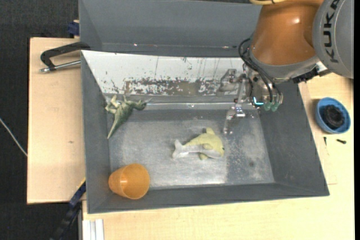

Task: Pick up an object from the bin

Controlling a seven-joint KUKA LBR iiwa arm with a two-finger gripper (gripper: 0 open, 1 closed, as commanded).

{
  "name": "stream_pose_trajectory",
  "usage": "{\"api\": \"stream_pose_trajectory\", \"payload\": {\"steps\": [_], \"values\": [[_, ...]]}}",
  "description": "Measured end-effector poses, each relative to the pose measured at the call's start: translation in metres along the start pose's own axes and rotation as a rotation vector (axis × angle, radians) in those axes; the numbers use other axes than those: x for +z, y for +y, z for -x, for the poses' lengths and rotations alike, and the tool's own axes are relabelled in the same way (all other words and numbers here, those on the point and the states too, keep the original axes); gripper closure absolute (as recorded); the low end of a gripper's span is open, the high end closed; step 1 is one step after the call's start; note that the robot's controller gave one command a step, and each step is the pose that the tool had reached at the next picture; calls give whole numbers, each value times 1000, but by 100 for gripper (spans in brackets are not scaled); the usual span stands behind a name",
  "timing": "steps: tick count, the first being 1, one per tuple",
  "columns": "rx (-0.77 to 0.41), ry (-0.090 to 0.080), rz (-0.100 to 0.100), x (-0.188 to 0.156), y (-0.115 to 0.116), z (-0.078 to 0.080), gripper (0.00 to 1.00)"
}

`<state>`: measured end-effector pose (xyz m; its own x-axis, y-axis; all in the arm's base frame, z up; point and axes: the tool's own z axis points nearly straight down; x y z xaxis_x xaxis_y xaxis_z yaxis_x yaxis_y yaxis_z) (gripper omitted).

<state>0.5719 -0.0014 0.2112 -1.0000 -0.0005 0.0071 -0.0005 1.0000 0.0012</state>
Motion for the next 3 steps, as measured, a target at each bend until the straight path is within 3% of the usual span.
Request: {"api": "stream_pose_trajectory", "payload": {"steps": [1,2,3], "values": [[-621,-4,-1,137,12,-27,0],[-620,-9,-2,135,11,-26,100],[-883,-20,-8,-11,32,-29,100]]}}
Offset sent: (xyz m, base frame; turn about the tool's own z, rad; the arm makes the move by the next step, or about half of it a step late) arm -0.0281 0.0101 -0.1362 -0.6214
